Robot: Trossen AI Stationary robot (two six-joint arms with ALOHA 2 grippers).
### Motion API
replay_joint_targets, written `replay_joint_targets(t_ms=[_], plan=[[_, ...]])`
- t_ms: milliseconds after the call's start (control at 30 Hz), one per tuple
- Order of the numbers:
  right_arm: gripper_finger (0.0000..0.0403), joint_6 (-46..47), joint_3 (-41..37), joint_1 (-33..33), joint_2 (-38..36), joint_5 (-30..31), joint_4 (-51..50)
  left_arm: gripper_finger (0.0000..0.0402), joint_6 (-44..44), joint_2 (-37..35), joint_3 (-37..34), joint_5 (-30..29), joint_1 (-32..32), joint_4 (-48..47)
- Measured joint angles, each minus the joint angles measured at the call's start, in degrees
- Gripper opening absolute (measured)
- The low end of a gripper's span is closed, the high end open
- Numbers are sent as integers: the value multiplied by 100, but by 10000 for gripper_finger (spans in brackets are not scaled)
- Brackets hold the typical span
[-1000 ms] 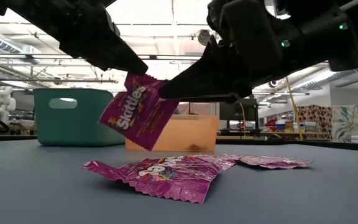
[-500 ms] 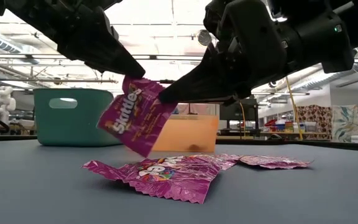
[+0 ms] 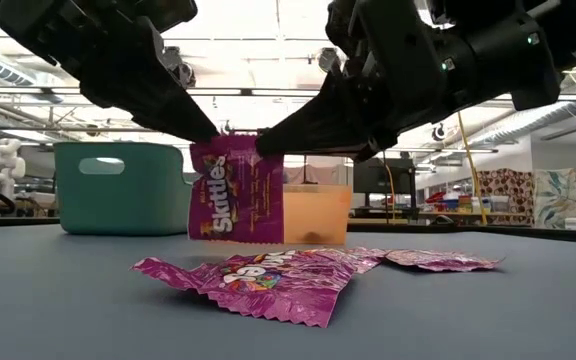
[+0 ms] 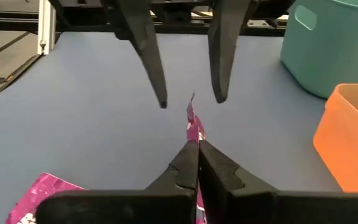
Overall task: Sort candy
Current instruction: Put the violet candy into the orange bin
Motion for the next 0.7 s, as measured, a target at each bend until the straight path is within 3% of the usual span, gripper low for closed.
replay_joint_targets(t_ms=[233, 500, 700], plan=[[1, 13, 0, 4, 0, -15, 0, 150, 1, 226, 0, 98, 2, 7], [0, 49, 0, -4, 0, -11, -2, 15, 129, 302, 0, -129, 11, 191], [28, 161, 0, -35, -127, 41, -268, 7, 154, 300, -2, -140, 14, 282]])
